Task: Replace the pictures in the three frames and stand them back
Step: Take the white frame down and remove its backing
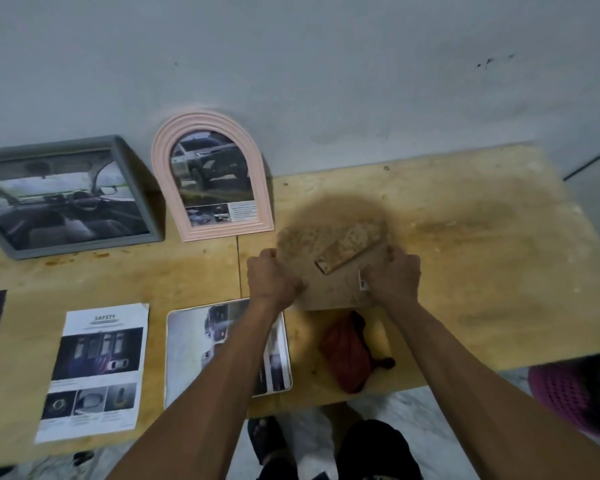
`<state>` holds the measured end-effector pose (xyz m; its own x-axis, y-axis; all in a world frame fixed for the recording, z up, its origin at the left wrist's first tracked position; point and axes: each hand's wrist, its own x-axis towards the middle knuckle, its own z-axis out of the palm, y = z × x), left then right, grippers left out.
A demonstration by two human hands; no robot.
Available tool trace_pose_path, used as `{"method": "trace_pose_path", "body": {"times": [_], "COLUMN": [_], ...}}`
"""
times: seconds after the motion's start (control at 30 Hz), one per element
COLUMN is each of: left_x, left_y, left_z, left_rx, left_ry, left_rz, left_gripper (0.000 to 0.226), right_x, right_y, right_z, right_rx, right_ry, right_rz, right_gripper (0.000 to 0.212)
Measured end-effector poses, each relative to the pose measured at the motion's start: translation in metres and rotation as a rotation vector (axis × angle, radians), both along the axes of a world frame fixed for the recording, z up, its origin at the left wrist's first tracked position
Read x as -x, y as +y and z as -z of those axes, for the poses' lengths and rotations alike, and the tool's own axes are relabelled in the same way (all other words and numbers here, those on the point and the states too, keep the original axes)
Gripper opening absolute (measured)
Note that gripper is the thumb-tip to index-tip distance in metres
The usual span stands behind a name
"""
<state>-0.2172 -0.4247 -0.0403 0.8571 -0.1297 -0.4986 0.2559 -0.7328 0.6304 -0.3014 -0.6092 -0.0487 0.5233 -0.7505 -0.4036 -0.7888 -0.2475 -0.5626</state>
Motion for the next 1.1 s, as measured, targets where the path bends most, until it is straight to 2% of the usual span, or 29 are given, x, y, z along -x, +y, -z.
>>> {"method": "trace_pose_path", "body": {"times": [0.1,0.27,0.4,0.53,0.57,0.73,0.87,1.0,1.1], "left_x": [-0.006,-0.012,-0.012,-0.01,-0.009,-0.006,-0.004,0.003,0.015], "left_y": [-0.023,-0.039,-0.038,-0.043,-0.042,-0.038,-0.027,0.02,0.074], "left_z": [0.011,0.026,0.049,0.042,0.045,0.04,0.022,0.004,0.001], "left_rx": [-0.009,-0.086,-0.176,-0.198,-0.195,-0.192,-0.195,-0.102,-0.15], "left_ry": [0.035,0.036,-0.022,-0.113,-0.126,-0.133,-0.122,-0.139,-0.209], "left_rz": [-0.082,-0.096,-0.079,-0.025,-0.027,-0.026,0.053,-0.037,-0.065], "left_gripper": [0.087,0.055,0.051,0.009,0.005,0.01,0.043,0.053,0.054], "right_x": [-0.011,-0.02,-0.021,-0.02,-0.02,-0.021,-0.019,-0.016,-0.008], "right_y": [-0.019,-0.03,-0.029,-0.022,-0.022,-0.018,-0.001,0.043,0.093], "right_z": [0.014,0.027,0.032,0.037,0.038,0.037,0.028,0.013,0.006], "right_rx": [0.013,0.023,0.066,0.081,0.091,0.085,0.143,0.208,0.178], "right_ry": [0.074,0.072,0.111,0.131,0.137,0.143,0.12,0.088,0.021], "right_rz": [-0.055,-0.164,-0.195,-0.207,-0.208,-0.201,-0.153,-0.202,-0.228], "right_gripper": [0.068,0.068,0.065,0.061,0.061,0.065,0.06,0.055,0.052]}}
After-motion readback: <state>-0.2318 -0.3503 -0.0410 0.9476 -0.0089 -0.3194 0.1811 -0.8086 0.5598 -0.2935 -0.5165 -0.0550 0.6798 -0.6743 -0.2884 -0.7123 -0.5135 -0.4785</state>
